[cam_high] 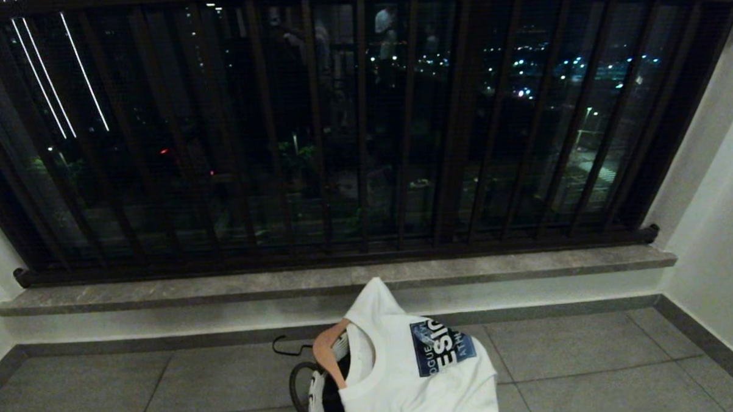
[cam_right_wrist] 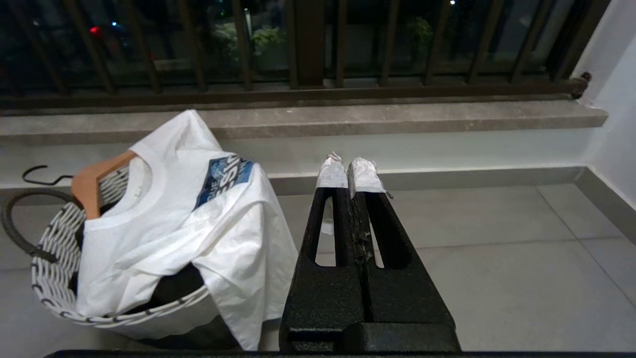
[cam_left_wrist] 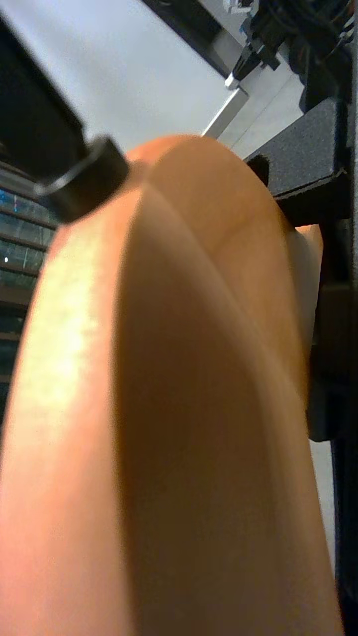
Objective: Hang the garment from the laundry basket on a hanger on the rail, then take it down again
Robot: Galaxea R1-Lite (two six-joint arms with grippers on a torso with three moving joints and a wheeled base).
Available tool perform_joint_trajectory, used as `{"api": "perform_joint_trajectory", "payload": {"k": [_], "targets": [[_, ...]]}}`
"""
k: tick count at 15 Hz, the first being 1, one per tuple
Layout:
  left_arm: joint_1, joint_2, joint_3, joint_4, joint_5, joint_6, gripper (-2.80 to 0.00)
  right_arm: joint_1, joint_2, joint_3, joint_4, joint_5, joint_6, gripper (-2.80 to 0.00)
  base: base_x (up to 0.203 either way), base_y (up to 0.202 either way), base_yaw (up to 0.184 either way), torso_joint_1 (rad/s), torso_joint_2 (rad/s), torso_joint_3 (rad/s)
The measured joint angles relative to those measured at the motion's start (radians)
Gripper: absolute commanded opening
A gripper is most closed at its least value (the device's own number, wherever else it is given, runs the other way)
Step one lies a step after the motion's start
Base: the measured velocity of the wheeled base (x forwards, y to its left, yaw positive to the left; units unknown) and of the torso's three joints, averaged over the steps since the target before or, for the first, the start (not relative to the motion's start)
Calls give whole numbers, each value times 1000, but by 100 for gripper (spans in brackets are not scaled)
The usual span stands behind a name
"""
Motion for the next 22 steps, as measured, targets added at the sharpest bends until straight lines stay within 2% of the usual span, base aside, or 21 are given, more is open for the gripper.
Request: {"api": "perform_joint_trajectory", "payload": {"k": [7,11,22], "targets": [[3,-9,14,1,0,0,-280,0,0,0,1,0,0,-280,0,0,0,-1,5,17],[38,4,19,-8,-3,-3,-280,0,0,0,1,1,0,-280,0,0,0,0,0,0],[63,16,33,-9,-8,0,-280,0,0,0,1,0,0,-280,0,0,0,0,0,0]]}}
